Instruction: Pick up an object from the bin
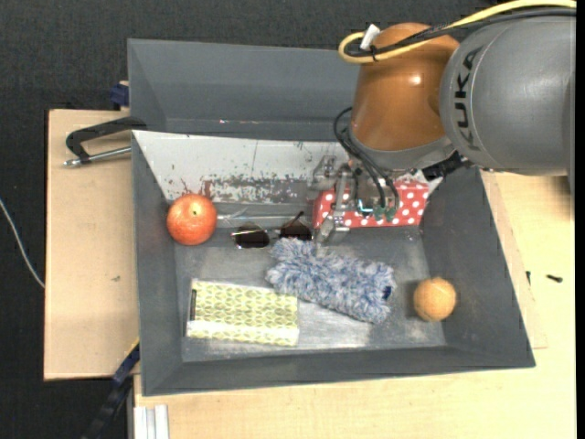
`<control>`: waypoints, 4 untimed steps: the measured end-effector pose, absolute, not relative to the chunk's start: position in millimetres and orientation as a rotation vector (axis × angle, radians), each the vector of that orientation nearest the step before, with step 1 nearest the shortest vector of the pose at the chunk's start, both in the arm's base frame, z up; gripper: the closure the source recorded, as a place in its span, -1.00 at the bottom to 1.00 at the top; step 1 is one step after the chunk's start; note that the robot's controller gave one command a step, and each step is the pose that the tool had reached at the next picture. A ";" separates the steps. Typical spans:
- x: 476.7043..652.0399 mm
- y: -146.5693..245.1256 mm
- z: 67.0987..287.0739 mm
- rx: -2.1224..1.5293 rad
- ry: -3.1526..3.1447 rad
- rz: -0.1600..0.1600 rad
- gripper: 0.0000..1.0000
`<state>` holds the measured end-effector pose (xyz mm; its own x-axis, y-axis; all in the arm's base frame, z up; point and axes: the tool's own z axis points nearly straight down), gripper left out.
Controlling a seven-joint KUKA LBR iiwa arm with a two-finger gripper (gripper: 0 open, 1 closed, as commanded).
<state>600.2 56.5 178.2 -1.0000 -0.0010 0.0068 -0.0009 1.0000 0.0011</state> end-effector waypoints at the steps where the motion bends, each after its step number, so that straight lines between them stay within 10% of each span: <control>1: 601.9 56.4 183.2 0.000 -3.143 -0.003 -1.00; 2: 581.9 51.1 180.0 0.118 -3.145 -0.002 -1.00; 3: 522.0 44.3 190.6 0.359 -3.119 -0.001 -1.00; 4: 537.6 34.3 78.3 0.504 -3.117 -0.006 1.00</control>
Offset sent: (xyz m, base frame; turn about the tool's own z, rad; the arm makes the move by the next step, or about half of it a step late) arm -0.0523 -0.0176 -0.0054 -0.1810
